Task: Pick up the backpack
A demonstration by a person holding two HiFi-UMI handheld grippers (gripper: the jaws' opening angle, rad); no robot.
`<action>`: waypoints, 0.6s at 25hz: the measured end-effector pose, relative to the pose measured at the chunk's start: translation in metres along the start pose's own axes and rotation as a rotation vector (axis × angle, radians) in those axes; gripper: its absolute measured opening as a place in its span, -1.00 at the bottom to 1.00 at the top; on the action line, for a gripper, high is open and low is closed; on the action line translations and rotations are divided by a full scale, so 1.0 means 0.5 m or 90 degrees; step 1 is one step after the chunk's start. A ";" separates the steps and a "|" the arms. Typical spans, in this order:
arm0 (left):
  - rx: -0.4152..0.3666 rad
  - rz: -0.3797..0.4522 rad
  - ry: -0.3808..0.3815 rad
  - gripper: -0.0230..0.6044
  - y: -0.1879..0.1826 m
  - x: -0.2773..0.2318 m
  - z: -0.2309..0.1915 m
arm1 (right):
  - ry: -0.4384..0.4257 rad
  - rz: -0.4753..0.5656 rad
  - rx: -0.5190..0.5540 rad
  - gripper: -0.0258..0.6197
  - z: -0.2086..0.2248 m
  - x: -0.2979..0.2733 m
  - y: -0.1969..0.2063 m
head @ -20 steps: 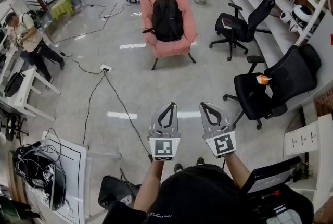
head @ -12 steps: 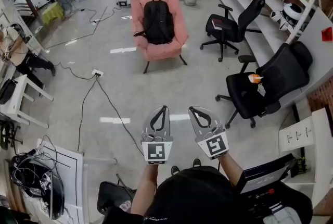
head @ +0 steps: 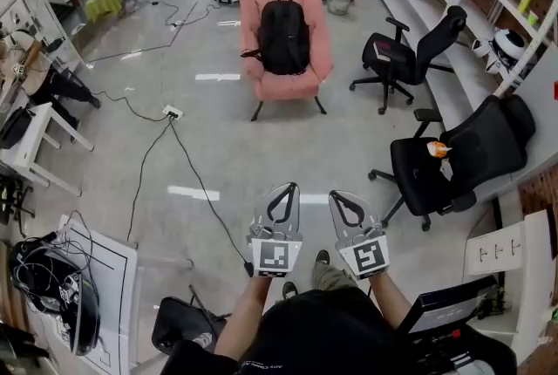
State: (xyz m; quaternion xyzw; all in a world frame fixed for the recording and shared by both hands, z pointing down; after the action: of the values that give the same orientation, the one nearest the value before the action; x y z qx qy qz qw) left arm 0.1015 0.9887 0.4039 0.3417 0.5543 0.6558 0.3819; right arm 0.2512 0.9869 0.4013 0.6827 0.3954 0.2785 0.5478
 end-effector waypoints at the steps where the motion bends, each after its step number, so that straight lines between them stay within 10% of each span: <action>1: 0.005 -0.010 0.000 -0.92 0.003 -0.009 -0.004 | -0.003 -0.001 -0.003 -0.88 0.006 -0.012 0.006; 15: -0.019 -0.091 -0.037 -0.92 0.061 -0.269 -0.084 | -0.043 0.003 -0.080 -0.88 0.225 -0.247 0.087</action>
State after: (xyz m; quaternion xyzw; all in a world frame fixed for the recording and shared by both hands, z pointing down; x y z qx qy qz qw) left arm 0.1249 0.8482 0.4242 0.3145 0.5559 0.6250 0.4488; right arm 0.2872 0.8193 0.4224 0.6568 0.3567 0.2805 0.6022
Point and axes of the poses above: the fingertips, and each gripper's own axes: x backward along the fingers, z to its right, y out of its underside, the point moved 7 cm from there along x, backward along the fingers, and after that the axes turned 10 degrees about y, right-handed, at the moved point
